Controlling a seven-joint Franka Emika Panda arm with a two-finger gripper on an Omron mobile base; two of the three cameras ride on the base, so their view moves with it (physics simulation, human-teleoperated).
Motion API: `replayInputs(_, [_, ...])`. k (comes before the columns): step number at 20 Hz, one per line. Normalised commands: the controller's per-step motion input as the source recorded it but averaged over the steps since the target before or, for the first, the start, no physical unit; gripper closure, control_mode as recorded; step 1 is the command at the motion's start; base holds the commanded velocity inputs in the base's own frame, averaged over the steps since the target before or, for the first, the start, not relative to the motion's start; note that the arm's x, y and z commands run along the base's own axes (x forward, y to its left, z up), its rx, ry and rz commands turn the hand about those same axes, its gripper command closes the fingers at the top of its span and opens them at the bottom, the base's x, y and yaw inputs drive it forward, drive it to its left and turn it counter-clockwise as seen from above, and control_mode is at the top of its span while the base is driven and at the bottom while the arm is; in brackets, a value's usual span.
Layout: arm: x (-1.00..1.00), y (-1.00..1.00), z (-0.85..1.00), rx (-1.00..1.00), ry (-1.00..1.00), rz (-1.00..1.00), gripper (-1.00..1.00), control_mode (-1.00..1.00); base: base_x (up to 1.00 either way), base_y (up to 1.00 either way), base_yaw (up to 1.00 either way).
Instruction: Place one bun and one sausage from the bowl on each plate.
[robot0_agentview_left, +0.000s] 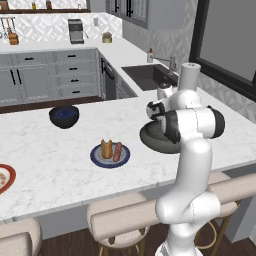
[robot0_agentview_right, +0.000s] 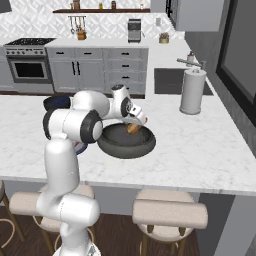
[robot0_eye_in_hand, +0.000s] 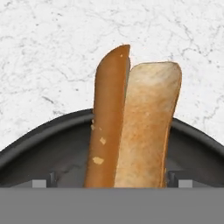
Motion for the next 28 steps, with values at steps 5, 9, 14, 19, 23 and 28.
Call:
replayInputs(5, [-0.61,-0.15,-0.1,-0.01,-0.02,0.01,-1.0,-1.0,0.0,0.0,0.0])
replayInputs(9, [-0.06,-0.01,0.0,0.01,-0.1,0.0,-1.0,-1.0,0.0,0.0,0.0])
replayInputs(14, [0.08,0.06,-0.18,0.09,-0.04,-0.01,-1.0,-1.0,0.0,0.0,0.0])
replayInputs(19, [0.04,0.02,-0.2,0.1,0.0,0.0,1.0,-1.0,0.0,0.0,0.0])
replayInputs(23, [0.05,0.0,-0.33,-0.01,-0.03,0.0,1.0,-1.0,0.0,0.0,0.0])
replayInputs(28, [0.0,0.0,-0.2,-0.02,-0.02,0.0,1.0,-1.0,0.0,0.0,0.0])
